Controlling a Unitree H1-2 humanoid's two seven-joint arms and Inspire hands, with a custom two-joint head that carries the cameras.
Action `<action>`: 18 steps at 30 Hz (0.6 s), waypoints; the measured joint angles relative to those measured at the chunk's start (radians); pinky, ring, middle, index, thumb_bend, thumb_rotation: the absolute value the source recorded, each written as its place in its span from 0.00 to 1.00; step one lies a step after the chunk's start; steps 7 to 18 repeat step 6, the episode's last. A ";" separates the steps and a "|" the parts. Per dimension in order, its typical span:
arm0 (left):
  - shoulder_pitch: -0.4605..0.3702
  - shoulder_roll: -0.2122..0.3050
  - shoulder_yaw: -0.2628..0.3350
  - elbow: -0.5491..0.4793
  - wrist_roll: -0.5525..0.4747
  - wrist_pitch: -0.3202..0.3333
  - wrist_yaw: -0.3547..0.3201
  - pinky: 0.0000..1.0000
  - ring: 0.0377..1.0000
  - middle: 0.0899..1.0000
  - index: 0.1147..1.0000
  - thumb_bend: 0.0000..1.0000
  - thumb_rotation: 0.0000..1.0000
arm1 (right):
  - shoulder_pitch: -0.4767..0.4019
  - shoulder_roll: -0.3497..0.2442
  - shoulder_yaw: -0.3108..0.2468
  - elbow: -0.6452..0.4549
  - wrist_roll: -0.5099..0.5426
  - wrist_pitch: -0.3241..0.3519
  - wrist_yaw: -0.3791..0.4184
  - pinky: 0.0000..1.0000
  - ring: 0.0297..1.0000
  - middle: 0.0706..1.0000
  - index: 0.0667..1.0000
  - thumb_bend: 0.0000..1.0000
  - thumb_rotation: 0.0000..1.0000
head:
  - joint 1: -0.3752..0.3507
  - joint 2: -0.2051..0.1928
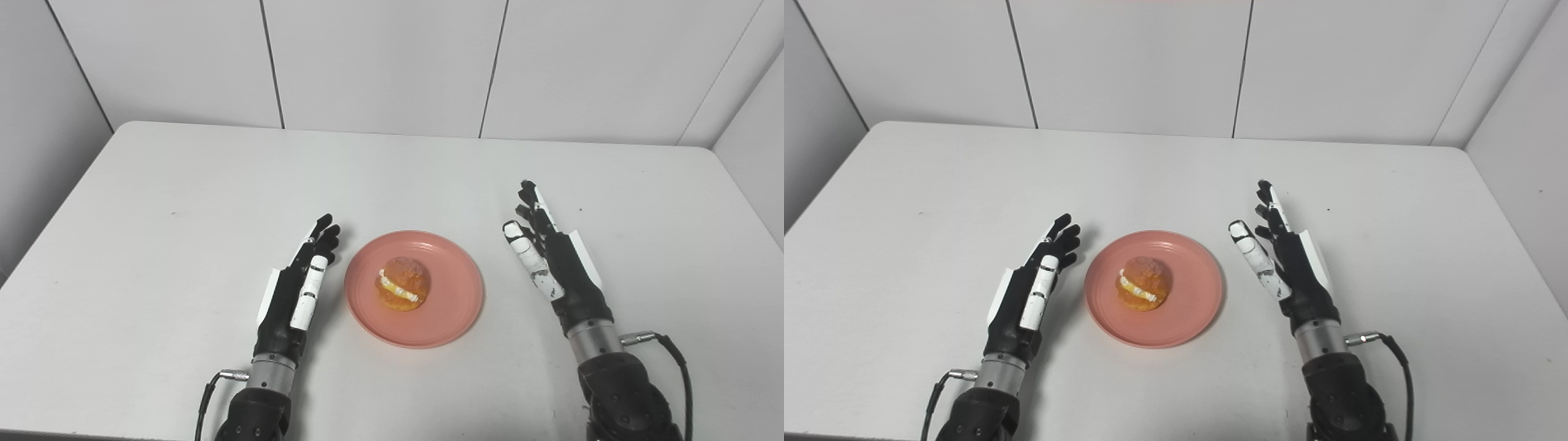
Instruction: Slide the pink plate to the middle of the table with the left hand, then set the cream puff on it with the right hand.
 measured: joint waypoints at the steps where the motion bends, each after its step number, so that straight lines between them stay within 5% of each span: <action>1: 0.000 0.000 0.001 0.000 0.000 0.000 0.000 0.91 0.91 0.91 0.89 0.49 1.00 | 0.001 0.002 -0.002 0.002 0.011 -0.001 -0.008 0.92 0.97 0.99 0.98 0.66 1.00 | 0.002 0.000; 6: 0.000 0.006 0.009 0.000 -0.013 0.000 -0.005 0.92 0.92 0.92 0.91 0.49 1.00 | 0.012 0.027 -0.008 0.066 0.092 -0.039 -0.029 0.96 0.97 0.98 0.98 0.47 1.00 | 0.000 0.003; 18: 0.000 0.006 0.009 0.000 -0.013 0.000 -0.005 0.92 0.92 0.92 0.91 0.49 1.00 | 0.012 0.027 -0.008 0.066 0.092 -0.039 -0.029 0.96 0.97 0.98 0.98 0.47 1.00 | 0.000 0.003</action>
